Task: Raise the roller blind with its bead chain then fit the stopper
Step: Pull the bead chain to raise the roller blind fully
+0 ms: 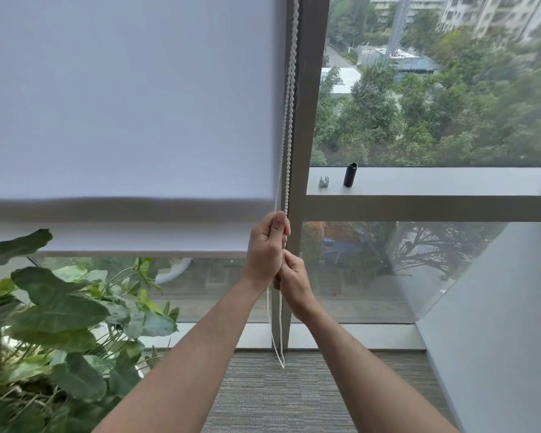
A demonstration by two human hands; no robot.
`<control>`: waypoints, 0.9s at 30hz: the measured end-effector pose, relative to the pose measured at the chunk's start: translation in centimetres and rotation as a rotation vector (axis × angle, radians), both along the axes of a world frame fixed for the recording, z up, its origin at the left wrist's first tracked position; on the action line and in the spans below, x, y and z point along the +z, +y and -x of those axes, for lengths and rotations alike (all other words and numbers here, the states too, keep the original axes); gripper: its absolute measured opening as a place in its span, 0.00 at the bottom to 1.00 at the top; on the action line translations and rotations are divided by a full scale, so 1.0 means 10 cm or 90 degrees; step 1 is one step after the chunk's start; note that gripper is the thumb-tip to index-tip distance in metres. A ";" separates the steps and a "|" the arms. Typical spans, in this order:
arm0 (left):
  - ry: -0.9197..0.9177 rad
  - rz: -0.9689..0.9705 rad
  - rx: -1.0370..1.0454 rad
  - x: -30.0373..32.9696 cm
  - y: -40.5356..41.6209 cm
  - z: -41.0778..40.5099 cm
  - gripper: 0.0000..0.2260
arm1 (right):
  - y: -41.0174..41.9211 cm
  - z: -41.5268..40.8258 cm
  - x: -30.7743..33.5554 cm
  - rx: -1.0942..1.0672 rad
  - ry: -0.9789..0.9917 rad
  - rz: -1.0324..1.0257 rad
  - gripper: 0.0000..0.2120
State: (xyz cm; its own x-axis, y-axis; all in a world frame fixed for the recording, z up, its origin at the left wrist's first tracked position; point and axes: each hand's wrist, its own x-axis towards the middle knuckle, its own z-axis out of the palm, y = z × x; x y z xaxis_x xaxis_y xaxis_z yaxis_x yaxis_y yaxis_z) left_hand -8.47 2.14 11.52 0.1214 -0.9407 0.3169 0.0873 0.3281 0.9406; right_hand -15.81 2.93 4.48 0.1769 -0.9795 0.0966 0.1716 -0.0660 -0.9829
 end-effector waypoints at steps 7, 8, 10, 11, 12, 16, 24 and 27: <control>-0.047 0.001 0.080 -0.11 -0.06 -0.11 0.16 | -0.15 0.17 0.29 0.019 -0.011 -0.019 0.14; -0.051 -0.011 0.072 -0.18 -0.05 -0.11 0.16 | -0.18 0.16 0.44 -0.018 -0.041 0.001 0.15; -0.073 -0.045 0.049 -0.35 0.01 -0.11 0.16 | -0.23 0.12 0.78 -0.058 -0.084 0.059 0.15; -0.084 -0.064 0.041 -0.43 0.05 -0.09 0.16 | -0.24 0.10 0.95 -0.053 -0.099 0.093 0.16; -0.092 -0.077 0.038 -0.50 0.08 -0.09 0.16 | -0.25 0.07 1.12 -0.033 -0.114 0.129 0.17; -0.118 -0.074 0.047 -0.59 0.08 -0.09 0.16 | -0.28 -0.10 1.50 -0.031 -0.125 0.213 0.17; -0.024 -0.145 -0.038 -0.47 0.07 -0.11 0.18 | -0.36 -0.20 1.51 -0.161 -0.132 0.221 0.19; 0.036 -0.206 -0.013 -0.42 0.00 -0.18 0.26 | -0.34 -0.24 1.48 -0.153 -0.131 0.230 0.20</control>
State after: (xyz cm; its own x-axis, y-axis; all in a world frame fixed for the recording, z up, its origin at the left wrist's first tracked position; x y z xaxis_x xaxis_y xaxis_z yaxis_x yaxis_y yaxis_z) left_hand -6.64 2.10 7.29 0.1108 -0.9938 -0.0061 0.1462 0.0103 0.9892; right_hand -13.44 -0.48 19.26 -0.1092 -0.8876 0.4475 0.2982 -0.4588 -0.8370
